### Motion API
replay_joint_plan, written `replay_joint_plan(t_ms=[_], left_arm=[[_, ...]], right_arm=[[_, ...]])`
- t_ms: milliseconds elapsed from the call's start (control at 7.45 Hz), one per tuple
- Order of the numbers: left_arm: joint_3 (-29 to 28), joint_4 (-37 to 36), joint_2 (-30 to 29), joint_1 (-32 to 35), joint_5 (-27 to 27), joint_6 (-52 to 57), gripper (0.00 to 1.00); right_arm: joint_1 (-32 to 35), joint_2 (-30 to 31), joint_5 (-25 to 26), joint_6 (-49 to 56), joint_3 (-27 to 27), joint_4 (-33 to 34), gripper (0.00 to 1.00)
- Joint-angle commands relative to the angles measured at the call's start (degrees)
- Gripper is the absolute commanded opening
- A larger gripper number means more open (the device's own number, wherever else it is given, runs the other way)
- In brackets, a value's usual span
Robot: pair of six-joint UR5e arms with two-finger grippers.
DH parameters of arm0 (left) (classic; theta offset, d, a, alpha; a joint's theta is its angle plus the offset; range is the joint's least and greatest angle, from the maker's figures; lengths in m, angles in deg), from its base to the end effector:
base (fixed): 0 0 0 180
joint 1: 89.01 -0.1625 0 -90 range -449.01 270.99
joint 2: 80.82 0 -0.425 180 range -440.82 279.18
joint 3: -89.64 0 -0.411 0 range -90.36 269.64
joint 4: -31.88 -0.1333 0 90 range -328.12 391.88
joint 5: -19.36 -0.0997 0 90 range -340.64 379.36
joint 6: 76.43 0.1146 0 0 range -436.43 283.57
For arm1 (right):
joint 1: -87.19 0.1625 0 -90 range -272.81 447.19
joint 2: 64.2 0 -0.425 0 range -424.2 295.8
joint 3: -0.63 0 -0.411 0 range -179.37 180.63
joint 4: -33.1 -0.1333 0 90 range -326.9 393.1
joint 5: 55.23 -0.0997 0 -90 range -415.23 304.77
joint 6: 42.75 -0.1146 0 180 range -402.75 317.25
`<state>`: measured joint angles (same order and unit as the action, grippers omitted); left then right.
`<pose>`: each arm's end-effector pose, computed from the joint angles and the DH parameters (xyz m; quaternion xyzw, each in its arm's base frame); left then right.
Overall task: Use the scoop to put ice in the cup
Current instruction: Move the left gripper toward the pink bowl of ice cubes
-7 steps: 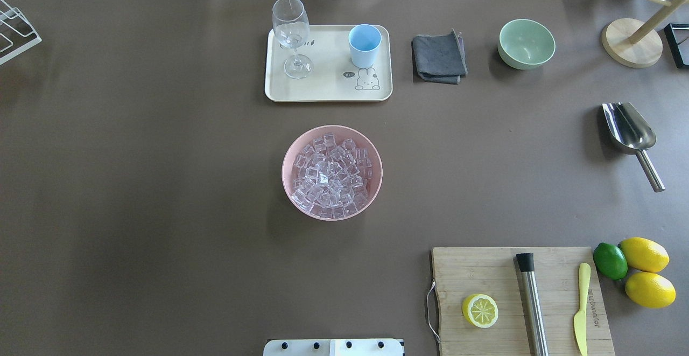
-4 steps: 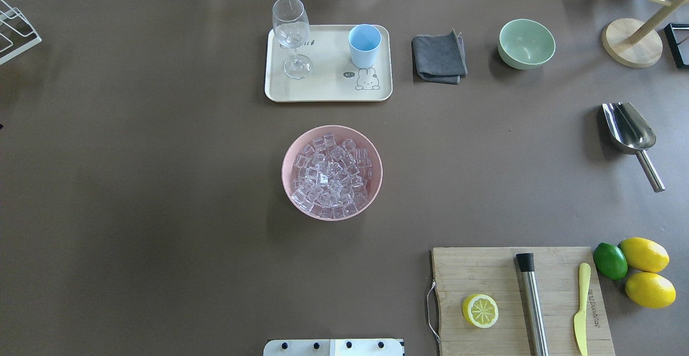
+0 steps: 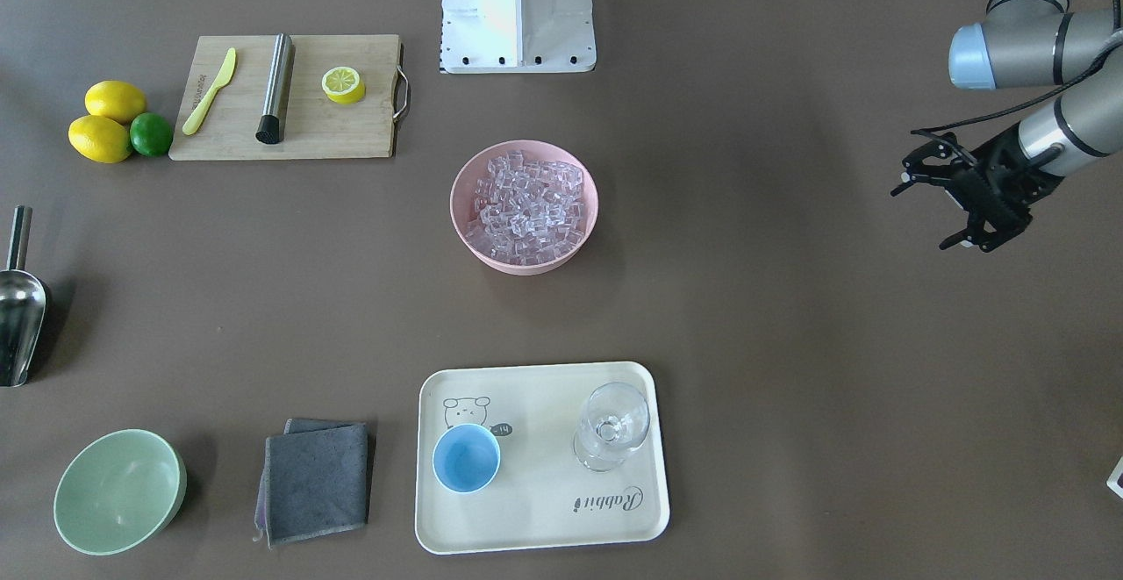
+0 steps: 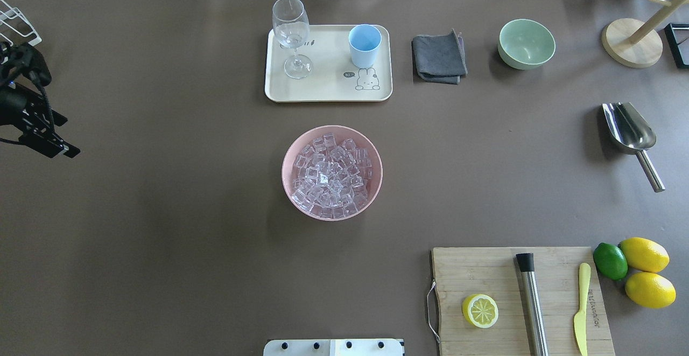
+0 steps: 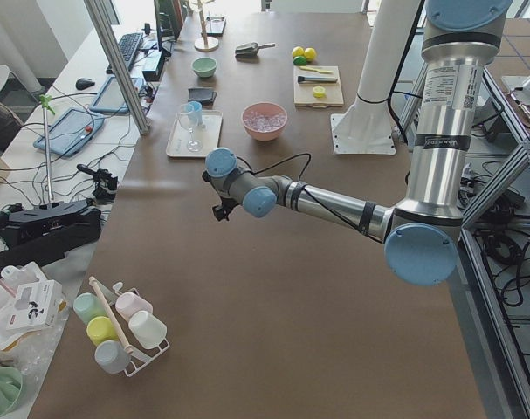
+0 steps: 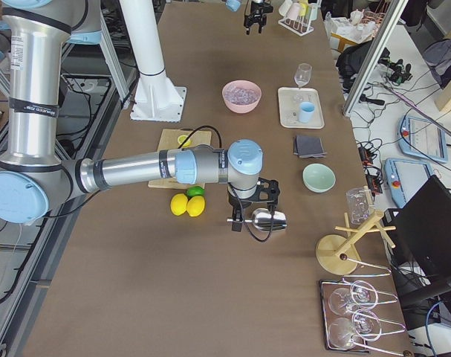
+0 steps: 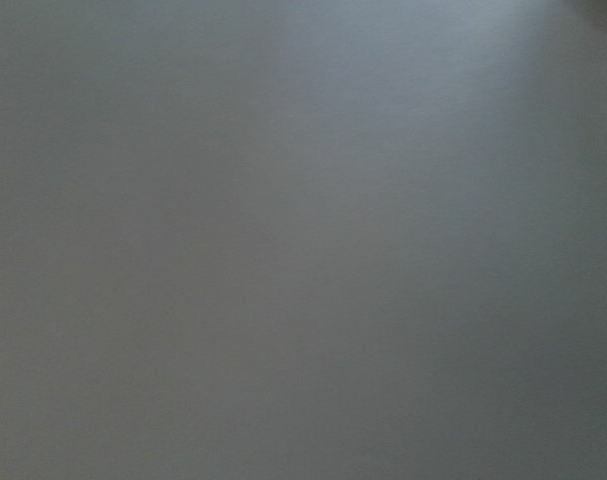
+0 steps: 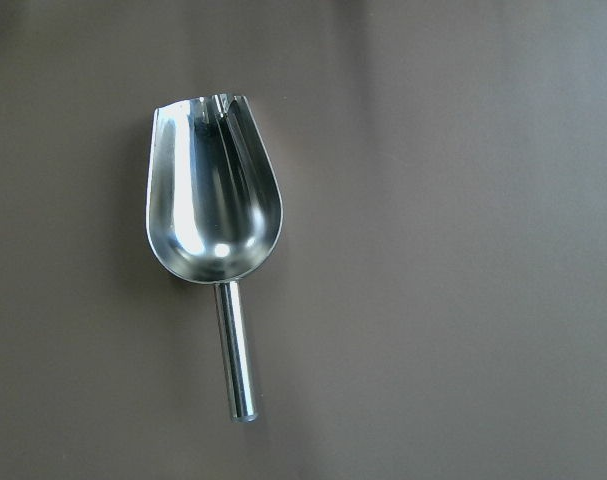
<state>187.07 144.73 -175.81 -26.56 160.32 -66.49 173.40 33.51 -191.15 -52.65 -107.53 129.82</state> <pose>0.2204 -0.5183 0.4989 0.2075 0.4470 0.3999 0.7728 0.0210 -0.4542 0.5822 -0.0167 -0.3907 0.0364 0.9197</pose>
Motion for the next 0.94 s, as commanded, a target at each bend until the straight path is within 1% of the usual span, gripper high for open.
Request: replay_joint_plan(t_ms=[0,134,268,403,537,671,805], left_arm=[[2.8,4.6,-0.9,-6.0,2.4,1.6,0.99],[1.5,4.7,-2.3,-8.2,2.3,1.7,0.99],[0.6,5.3,-3.4,-9.5,2.4,2.1,0.99],[-1.3,8.9,-5.8,-10.5,2.0,2.3,0.99],[-2.3,10.2,-7.9,-12.5,-1.1,2.2,0.99],[-2.4,10.5,-8.3,-14.2,-2.2,2.1,0.99],[-2.9,11.5,-9.6,-15.6,-2.9,2.0,0.99]], right_arm=[[-4.3,-0.1,0.7,-7.1,-1.3,-2.0,1.0],[-4.9,0.8,1.5,-7.8,-2.7,-2.1,1.0],[-6.0,2.0,1.9,-9.9,-2.2,-7.3,1.0],[-6.8,4.4,2.7,-12.3,-1.8,-15.9,1.0],[-8.6,5.0,4.6,-16.2,1.3,-22.7,1.0],[-10.8,5.1,4.9,-24.4,2.6,-29.2,1.0],[-12.4,5.1,5.1,-27.9,3.6,-32.3,1.0]])
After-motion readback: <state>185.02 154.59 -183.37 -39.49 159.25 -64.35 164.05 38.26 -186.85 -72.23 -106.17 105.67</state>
